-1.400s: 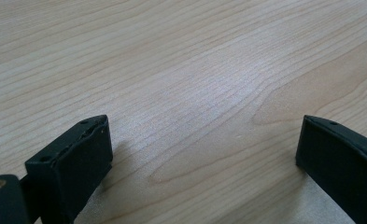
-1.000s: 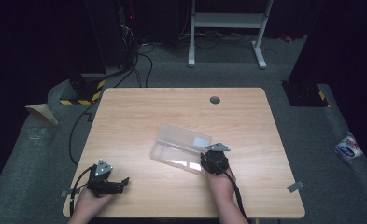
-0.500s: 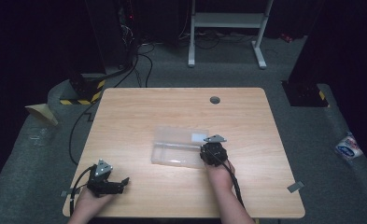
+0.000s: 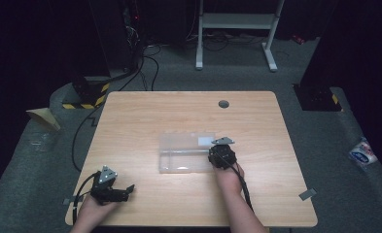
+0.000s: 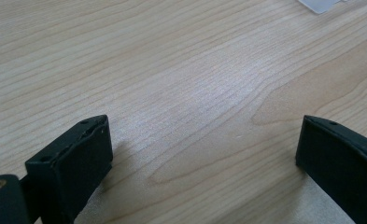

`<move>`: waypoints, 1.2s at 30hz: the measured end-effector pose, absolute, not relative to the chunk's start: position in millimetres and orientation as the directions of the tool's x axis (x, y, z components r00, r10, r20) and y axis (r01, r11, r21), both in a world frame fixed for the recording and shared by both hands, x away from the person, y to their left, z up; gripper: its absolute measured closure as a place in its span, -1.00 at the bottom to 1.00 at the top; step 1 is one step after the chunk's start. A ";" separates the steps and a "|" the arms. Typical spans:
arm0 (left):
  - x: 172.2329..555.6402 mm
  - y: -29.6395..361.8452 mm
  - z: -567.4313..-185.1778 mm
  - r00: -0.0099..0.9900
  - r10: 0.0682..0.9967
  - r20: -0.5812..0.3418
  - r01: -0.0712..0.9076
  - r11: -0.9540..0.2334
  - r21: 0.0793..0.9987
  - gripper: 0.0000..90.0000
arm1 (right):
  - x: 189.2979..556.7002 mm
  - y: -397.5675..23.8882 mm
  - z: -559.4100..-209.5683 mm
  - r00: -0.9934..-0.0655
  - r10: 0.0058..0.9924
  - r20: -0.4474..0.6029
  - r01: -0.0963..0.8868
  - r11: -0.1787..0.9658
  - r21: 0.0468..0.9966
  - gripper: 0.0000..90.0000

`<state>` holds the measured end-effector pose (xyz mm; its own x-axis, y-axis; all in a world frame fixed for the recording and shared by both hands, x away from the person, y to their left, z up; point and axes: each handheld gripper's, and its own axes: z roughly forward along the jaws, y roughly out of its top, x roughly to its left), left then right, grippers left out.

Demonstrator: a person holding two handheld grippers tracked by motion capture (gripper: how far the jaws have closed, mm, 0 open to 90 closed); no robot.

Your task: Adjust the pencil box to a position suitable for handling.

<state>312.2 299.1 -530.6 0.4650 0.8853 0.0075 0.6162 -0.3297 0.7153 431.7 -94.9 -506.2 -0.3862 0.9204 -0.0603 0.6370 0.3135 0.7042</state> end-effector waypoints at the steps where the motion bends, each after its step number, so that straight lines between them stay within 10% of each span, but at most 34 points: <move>1: 312.2 299.1 -530.6 0.465 0.885 0.007 0.616 -0.330 0.715 -0.91 | 431.7 -94.9 -506.2 -0.386 0.920 -0.060 0.637 0.313 0.704 0.42; 36: 312.3 298.5 -530.8 0.464 0.886 0.006 0.616 -0.327 0.717 -0.91 | 399.1 -137.8 -485.6 -0.379 0.925 -0.025 0.596 0.265 0.758 0.25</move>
<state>312.3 298.5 -530.8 0.4640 0.8858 0.0059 0.6158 -0.3273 0.7167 399.1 -137.8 -485.6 -0.3790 0.9251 -0.0252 0.5959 0.2648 0.7581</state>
